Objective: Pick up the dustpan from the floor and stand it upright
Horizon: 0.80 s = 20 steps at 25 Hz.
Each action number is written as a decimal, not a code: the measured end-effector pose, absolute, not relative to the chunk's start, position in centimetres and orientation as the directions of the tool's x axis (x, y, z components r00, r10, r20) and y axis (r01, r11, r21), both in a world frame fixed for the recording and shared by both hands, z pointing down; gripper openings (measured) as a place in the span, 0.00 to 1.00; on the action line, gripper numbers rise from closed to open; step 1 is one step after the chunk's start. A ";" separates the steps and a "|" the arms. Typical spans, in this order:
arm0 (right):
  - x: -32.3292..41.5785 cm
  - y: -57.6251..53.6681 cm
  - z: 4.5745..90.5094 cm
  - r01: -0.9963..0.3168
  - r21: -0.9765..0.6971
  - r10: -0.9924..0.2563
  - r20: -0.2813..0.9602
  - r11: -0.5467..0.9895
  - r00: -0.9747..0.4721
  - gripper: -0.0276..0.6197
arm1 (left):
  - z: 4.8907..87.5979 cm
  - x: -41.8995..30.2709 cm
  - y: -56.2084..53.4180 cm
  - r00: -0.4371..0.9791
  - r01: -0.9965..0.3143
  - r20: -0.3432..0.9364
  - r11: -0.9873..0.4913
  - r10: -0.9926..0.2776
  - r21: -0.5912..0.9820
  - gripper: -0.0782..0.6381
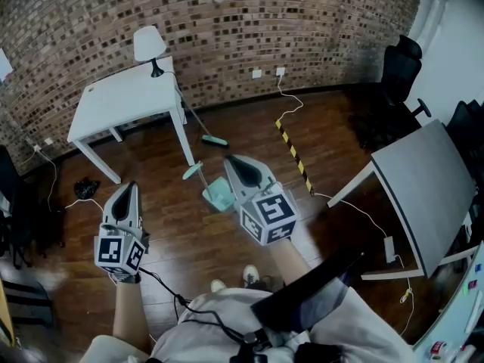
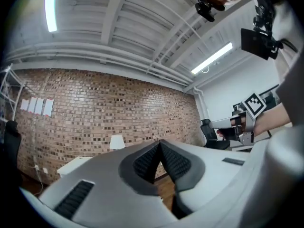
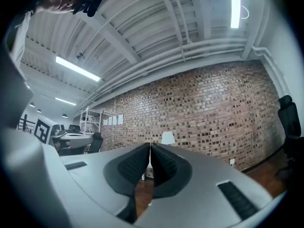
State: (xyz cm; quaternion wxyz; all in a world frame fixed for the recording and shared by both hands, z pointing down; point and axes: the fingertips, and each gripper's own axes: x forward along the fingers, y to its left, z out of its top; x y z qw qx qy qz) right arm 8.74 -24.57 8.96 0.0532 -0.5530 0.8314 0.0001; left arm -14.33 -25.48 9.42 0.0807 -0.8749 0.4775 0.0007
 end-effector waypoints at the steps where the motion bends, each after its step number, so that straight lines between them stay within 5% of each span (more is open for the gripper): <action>1: 8.5 -24.2 9.1 -0.920 -0.064 -0.921 -0.081 0.387 -0.382 0.06 | 9.4 -14.6 -25.3 0.547 -0.831 -0.068 -0.533 -0.834 -0.158 0.13; 12: 8.4 -18.0 13.5 -0.945 -0.044 -0.945 0.036 0.324 -0.326 0.04 | 15.5 -14.3 -18.9 0.638 -0.756 0.047 -0.637 -0.769 -0.152 0.14; 20: 10.7 -8.3 12.9 -0.937 0.019 -0.937 0.012 0.350 -0.350 0.04 | 18.2 -8.2 -6.8 0.697 -0.708 0.064 -0.699 -0.715 -0.103 0.14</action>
